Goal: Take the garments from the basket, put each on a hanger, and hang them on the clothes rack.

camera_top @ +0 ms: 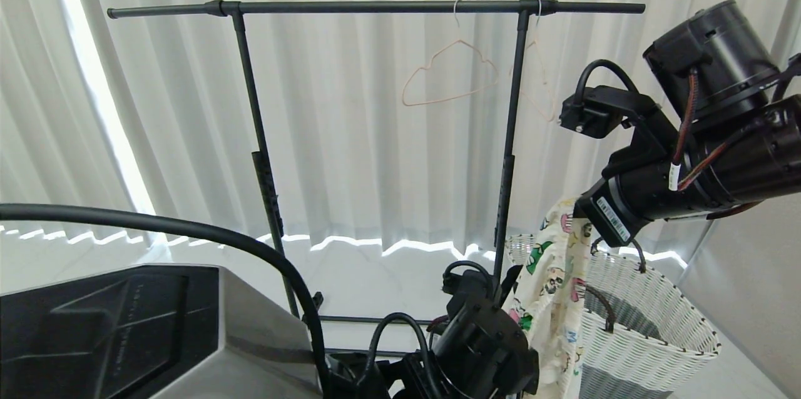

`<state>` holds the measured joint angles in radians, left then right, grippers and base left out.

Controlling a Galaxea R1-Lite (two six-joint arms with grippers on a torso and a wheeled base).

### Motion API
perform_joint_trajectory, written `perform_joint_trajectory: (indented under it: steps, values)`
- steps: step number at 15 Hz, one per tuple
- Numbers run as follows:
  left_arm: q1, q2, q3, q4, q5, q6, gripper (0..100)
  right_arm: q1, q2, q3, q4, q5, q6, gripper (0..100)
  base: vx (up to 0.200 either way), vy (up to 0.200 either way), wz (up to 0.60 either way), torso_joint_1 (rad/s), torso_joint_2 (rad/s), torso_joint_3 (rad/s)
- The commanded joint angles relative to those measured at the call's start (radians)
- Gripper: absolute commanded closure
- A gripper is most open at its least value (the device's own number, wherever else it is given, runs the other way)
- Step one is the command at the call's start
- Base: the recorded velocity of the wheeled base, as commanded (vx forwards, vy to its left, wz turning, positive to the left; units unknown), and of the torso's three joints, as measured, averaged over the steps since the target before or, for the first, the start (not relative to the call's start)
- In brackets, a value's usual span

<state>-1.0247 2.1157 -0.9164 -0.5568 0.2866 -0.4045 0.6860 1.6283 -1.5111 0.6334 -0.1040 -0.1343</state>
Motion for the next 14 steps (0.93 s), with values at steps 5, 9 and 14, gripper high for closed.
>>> perform_joint_trajectory:
  steps: [5, 9, 14]
  values:
    - [-0.014, -0.152, 0.229, 0.002, 0.003, 0.018, 0, -0.039, -0.008, 0.017, 0.002, -0.003, -0.001, 100, 0.000, 0.000, 0.00, 0.000, 0.00, 0.000]
    - [-0.037, -0.181, 0.232, 0.002, 0.006, 0.018, 100, -0.037, -0.038, 0.063, 0.002, -0.006, -0.001, 100, 0.000, 0.000, 0.00, 0.000, 0.00, 0.000]
    - [-0.052, -0.339, 0.264, 0.017, 0.017, 0.101, 100, -0.042, -0.174, 0.229, 0.002, -0.008, 0.002, 100, 0.000, 0.000, 0.00, 0.000, 0.00, 0.000]
